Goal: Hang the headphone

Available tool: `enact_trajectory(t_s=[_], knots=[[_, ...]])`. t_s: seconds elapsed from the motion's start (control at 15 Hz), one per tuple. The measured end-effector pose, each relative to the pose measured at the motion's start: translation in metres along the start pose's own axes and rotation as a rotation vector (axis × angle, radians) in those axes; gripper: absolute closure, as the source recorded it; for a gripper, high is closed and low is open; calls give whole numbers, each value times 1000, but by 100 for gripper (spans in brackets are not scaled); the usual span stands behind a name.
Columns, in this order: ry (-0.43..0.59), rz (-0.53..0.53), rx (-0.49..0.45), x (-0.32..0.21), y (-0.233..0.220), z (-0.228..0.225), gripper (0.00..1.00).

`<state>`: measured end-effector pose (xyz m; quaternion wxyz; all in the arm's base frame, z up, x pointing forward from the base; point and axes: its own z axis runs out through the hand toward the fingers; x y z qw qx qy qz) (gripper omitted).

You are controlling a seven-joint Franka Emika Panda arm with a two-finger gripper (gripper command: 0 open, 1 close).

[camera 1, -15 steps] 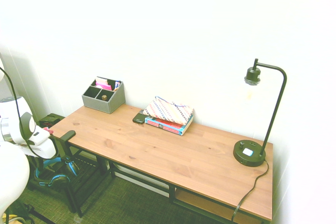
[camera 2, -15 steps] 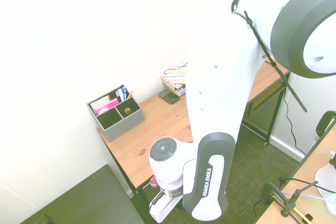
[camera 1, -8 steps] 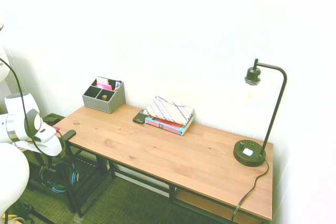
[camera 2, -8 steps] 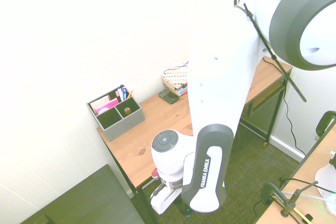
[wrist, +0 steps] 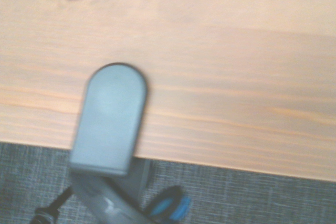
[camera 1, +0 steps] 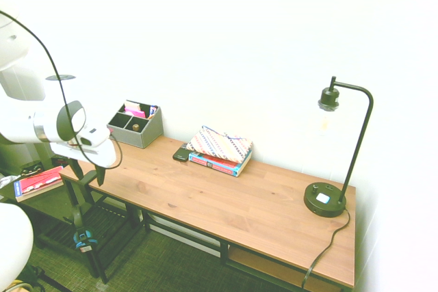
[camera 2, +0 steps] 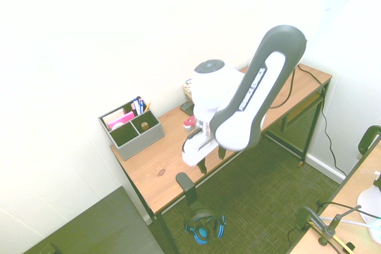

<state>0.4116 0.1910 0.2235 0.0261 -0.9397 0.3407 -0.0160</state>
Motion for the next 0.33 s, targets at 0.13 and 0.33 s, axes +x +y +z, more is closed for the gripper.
enact_trajectory(t_s=[0.13,0.33], knots=[[-8,-51,-14,37,29,-39,0],[3,-53,-10,83,74,-102,0]])
